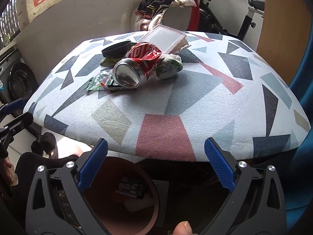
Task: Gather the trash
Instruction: 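Raise both grippers back over the board toward the crushed red can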
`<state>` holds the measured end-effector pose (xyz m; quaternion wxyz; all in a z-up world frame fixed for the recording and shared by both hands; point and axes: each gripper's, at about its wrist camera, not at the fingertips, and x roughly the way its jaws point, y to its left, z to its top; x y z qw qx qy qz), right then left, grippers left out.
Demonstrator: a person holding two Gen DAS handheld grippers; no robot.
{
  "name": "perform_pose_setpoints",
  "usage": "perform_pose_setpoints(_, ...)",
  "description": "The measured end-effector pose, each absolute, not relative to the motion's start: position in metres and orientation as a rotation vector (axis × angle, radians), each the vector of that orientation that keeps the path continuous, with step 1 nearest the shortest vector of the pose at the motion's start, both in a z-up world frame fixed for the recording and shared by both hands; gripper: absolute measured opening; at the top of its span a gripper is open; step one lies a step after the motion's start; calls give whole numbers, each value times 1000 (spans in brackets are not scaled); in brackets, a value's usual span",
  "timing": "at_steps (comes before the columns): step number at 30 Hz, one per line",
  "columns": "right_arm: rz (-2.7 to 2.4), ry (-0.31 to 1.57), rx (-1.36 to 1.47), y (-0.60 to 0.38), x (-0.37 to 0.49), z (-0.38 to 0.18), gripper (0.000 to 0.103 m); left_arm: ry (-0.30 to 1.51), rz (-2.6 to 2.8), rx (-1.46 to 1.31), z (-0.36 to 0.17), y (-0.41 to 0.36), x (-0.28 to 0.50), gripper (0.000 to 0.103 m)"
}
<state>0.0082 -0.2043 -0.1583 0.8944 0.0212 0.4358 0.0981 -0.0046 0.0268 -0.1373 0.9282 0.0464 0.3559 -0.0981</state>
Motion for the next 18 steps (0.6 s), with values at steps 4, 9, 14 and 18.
perform_pose_setpoints(4, 231, 900, 35, -206, 22, -150, 97, 698, -186, 115, -128, 32, 8, 97)
perform_pose_setpoints(9, 259, 875, 30, -209, 42, -138, 97, 662, -187, 110, -115, 40, 24, 97)
perform_pose_setpoints(14, 280, 896, 14, -207, 66, -130, 97, 654, -189, 87, -109, 50, 41, 97)
perform_pose_setpoints(18, 268, 904, -19, -204, 81, -128, 97, 671, -182, 70, -108, 57, 54, 97)
